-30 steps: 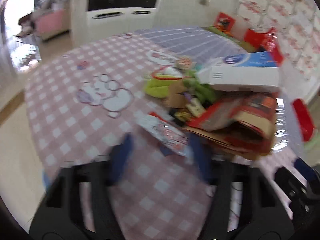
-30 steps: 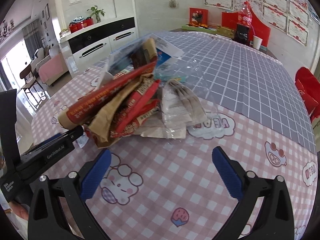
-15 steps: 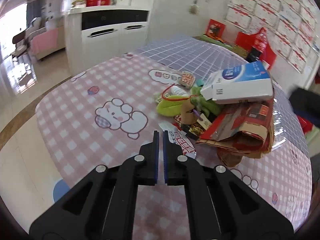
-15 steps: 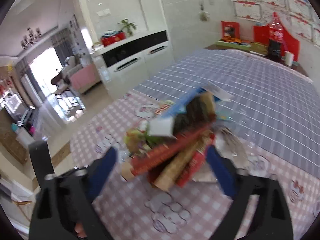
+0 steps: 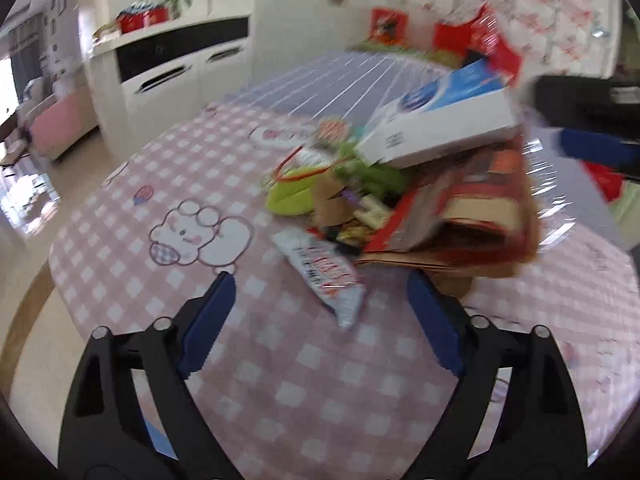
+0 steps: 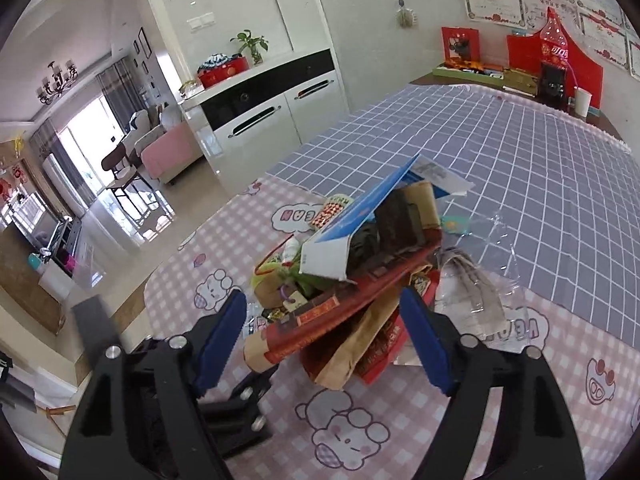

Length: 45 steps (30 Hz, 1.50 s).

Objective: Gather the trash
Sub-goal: 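Grasp the blue-and-white medicine box with the right tool while the left tool grasps a white wrapper, then carry the box and wrapper over the blue bin with both tools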

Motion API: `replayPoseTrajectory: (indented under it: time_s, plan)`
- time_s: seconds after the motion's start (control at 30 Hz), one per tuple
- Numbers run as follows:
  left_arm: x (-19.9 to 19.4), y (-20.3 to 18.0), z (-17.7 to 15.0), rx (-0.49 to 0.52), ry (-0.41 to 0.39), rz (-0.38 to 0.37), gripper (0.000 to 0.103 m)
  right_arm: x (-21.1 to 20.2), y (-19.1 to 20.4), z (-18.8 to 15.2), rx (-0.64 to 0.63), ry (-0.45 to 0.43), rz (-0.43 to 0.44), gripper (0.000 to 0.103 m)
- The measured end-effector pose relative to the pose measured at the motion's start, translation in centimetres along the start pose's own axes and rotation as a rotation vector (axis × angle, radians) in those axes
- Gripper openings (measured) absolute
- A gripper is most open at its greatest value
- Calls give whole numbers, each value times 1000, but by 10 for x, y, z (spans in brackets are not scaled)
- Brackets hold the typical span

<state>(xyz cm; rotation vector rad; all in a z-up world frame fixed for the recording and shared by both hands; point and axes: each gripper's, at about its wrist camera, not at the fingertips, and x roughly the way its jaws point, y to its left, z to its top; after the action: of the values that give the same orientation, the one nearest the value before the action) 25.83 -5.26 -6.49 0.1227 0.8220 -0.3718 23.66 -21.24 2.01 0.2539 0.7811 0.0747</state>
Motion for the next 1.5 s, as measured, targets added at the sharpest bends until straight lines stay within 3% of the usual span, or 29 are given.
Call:
replayPoseTrajectory:
  time_s: [0.07,0.1,0.13,0.2,0.27,0.6,0.67,0.73,0.8,0.97,1.23,1.5]
  plan:
    - [13,-1,2,9,50,48,63,0,-1,0,-7,-1,-13,77]
    - [15,1,2,2,58,37,53,1,-2,1,-6,-1,-19,77]
    - [15,2,2,-3,43,41,28,1,-3,2,-4,0,-16,77]
    - [16,3,4,7,32,61,28,2,-2,4,-8,-4,-7,77]
    - [13,8,4,-14,23,23,26,4,-1,8,-19,-2,4,77]
    - [-25,39,5,-60,-123,11,26,53,-5,33,40,76,19,61]
    - [-29,42,8,-61,-142,6,26,65,-8,36,69,93,1,51]
    - [-31,44,11,-67,-150,18,26,71,-8,41,74,67,-42,22]
    - [-32,48,14,-91,-148,20,26,73,-8,46,94,62,-3,16]
    - [-49,58,15,-127,-191,37,26,56,4,47,56,-8,-7,10]
    - [-86,75,12,-180,-262,90,26,15,36,42,7,-121,60,8]
    - [-129,116,-19,-267,-296,206,26,3,106,20,-85,-112,260,8]
